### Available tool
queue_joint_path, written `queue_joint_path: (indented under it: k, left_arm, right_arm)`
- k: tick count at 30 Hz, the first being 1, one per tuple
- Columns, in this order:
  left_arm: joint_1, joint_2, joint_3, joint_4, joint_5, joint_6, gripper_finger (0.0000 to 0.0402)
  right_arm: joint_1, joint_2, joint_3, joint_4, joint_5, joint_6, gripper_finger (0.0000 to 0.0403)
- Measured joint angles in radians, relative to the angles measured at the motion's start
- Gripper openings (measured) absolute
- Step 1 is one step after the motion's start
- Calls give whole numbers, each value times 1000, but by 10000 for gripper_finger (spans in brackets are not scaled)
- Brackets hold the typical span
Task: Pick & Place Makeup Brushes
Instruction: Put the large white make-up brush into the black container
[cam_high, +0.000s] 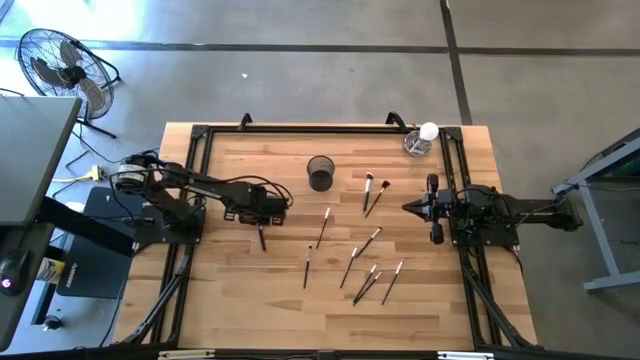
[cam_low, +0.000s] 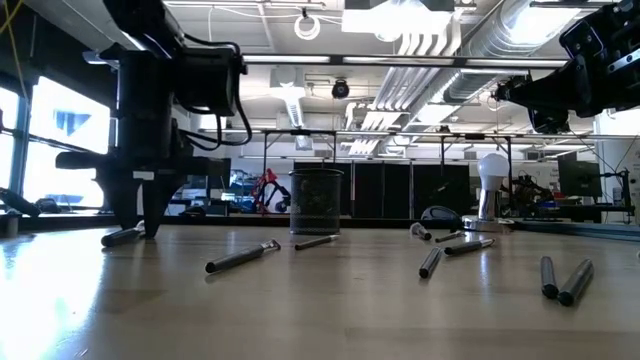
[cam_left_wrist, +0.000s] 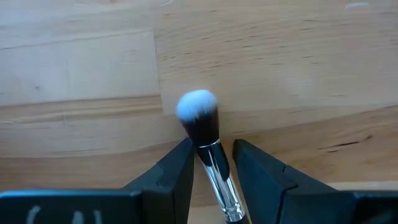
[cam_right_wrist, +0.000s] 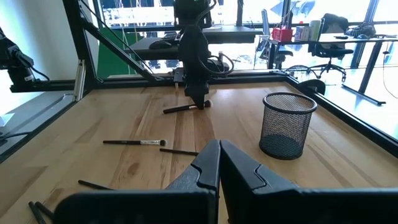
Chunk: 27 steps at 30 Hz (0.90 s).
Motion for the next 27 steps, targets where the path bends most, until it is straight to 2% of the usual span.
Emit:
queue_joint_path:
  k: [8, 14, 21, 27]
  left_arm:
    - [0, 7, 0, 10, -2, -20, 32]
    - [-20, -2, 9, 12, -19, -2, 32]
    - [-62, 2, 103, -61, -84, 14, 35]
    - [-61, 3, 171, -79, -137, 107, 33]
  right_arm:
    - [0, 0, 0, 0, 0, 0, 5]
    - [0, 0, 0, 0, 0, 0, 5]
    - [0, 0, 0, 0, 0, 0, 5]
    - [0, 0, 0, 0, 0, 0, 5]
